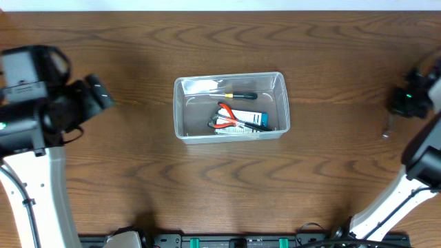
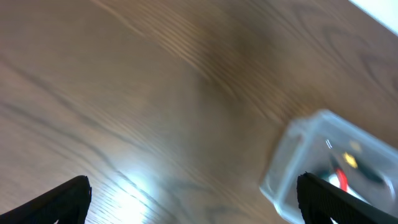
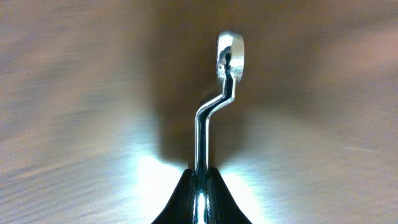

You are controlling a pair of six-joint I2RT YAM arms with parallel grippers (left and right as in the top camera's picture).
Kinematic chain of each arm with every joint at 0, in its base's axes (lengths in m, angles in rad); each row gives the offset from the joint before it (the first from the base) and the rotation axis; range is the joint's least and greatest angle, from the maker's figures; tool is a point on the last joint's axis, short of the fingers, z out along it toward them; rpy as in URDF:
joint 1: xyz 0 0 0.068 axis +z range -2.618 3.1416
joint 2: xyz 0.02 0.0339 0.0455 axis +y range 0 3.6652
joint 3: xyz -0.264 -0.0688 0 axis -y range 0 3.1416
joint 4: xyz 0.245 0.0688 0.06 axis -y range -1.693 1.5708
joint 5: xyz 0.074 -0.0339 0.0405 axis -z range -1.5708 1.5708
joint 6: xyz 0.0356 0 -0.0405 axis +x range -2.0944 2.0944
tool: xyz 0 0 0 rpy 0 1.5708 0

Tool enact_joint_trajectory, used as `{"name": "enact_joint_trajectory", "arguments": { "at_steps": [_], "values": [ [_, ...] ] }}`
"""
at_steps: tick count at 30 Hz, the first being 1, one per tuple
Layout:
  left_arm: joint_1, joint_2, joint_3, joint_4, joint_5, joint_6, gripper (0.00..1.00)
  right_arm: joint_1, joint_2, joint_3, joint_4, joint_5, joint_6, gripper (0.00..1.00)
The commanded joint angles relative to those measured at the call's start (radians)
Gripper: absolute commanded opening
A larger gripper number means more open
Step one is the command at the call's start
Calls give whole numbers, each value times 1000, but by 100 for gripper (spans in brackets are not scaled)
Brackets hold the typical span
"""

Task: Pack container
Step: 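Carry the wrench with the right gripper and release into container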

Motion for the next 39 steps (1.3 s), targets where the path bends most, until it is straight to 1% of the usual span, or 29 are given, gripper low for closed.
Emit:
{"name": "enact_joint_trajectory", "arguments": {
  "at_steps": [1,4,8,11,13,18,21,23,26,31,34,37,39],
  "values": [
    [95,0,11,23,-25,29,98,120,-129,76,-34,-89,-45,1],
    [140,-1,11,35,-25,36,98,227,-202,163,-95,-103,-65,1],
    [142,-1,11,29,-22,36,98,425,-277,293,-176,-106,-179,1],
    [142,-1,11,22,-17,36,98,586,-298,362,-217,-106,-275,1],
    [142,-1,11,15,-17,36,98,685,-298,383,-233,-106,-344,1],
    [142,-1,11,-8,-17,35,98,935,-277,365,-256,-98,-589,1],
    [142,-1,11,-19,-17,36,98,1029,-234,362,-270,-101,-650,1],
    [142,-1,11,-20,-17,36,98,1075,-187,362,-282,-101,-690,1],
    [142,-1,11,-20,-17,35,98,1104,-107,362,-296,-103,-701,1],
    [142,-1,11,-19,-17,35,98,1102,32,362,-330,-111,-733,1],
    [142,-1,11,-19,-17,35,98,1095,77,362,-346,-112,-734,2],
    [142,-1,11,-19,-17,35,98,1088,101,362,-346,-113,-734,7],
    [142,-1,11,-20,-17,35,98,1086,106,362,-346,-107,-734,20]
  ]
}}
